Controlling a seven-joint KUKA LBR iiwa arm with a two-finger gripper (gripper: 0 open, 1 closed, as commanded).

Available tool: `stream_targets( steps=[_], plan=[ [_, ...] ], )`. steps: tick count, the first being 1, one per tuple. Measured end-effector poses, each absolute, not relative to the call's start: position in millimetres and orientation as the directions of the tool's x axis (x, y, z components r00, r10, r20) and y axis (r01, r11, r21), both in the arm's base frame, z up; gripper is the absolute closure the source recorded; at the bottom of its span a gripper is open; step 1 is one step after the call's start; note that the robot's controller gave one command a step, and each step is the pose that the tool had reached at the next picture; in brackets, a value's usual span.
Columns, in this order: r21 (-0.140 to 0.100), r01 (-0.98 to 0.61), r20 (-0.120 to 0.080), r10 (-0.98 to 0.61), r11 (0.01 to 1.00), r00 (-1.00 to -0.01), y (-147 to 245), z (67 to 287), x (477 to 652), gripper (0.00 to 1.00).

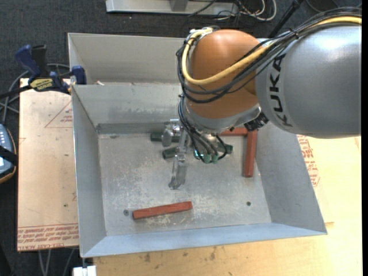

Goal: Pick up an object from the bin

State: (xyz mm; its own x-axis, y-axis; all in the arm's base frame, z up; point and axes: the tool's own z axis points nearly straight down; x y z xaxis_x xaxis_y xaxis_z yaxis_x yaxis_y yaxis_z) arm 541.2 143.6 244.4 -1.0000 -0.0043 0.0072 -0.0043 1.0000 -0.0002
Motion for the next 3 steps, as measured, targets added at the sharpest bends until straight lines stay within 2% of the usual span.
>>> stream_targets(
  steps=[1, 2, 3],
  plan=[
    [0.000, -0.078, 0.009, -0.078, 0.997, -0.997, 130.4, 73.7, 519.7, 0.00],
    [0.001, -0.077, 0.001, -0.077, 0.997, -0.997, 130.5, 78.1, 522.0, 1.00],
    [0.002, -0.231, -0.012, -0.230, 0.973, -0.973, 164.6, 238.9, 521.5, 1.00]
  ],
)
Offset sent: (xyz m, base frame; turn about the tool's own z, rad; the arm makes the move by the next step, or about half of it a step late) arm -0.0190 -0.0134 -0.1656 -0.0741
